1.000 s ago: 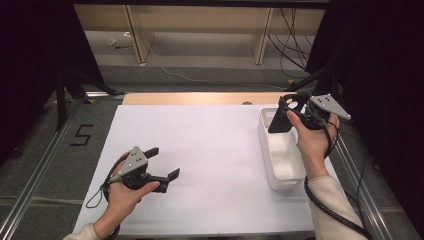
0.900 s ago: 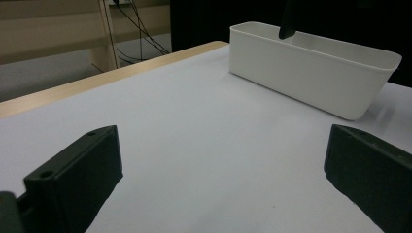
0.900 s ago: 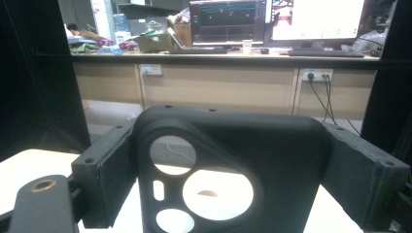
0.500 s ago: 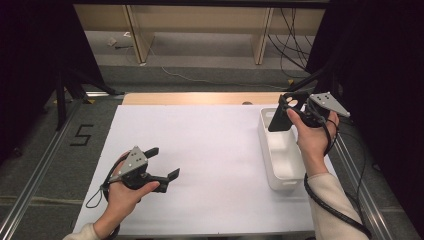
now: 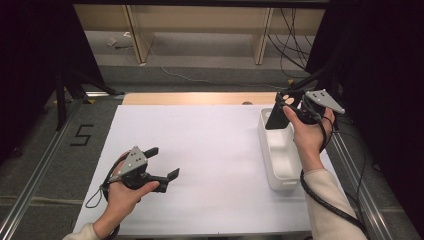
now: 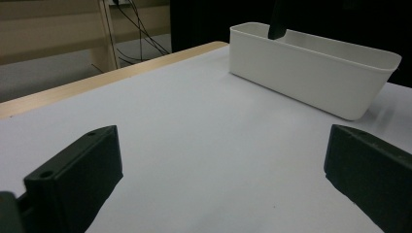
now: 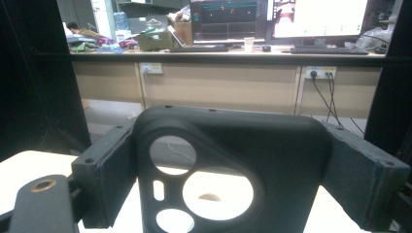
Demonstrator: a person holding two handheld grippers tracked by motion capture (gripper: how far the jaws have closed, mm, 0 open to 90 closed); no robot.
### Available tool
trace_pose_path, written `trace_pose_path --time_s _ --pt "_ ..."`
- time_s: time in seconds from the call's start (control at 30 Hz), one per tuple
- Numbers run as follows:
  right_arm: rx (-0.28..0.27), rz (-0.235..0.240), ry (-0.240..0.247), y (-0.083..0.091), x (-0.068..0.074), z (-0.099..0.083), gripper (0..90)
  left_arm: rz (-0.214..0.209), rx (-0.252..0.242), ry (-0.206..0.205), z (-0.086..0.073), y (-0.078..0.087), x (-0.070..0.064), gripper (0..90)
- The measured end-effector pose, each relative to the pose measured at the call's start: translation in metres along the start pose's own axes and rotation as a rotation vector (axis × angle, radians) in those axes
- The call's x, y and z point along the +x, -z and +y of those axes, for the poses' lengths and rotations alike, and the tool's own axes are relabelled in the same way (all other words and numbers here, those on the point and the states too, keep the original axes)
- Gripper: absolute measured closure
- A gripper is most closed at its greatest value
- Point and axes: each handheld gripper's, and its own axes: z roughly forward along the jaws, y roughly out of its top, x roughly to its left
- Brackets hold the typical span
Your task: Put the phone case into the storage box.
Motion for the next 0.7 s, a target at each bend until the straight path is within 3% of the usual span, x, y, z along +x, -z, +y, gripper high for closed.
trace_pose_path --time_s 0.7 --pt "-0.007 -0.009 0.008 -0.0099 -0.0035 -0.0002 14.6 -0.001 -0.001 -0.001 0.0002 -0.0001 -0.0003 0.0"
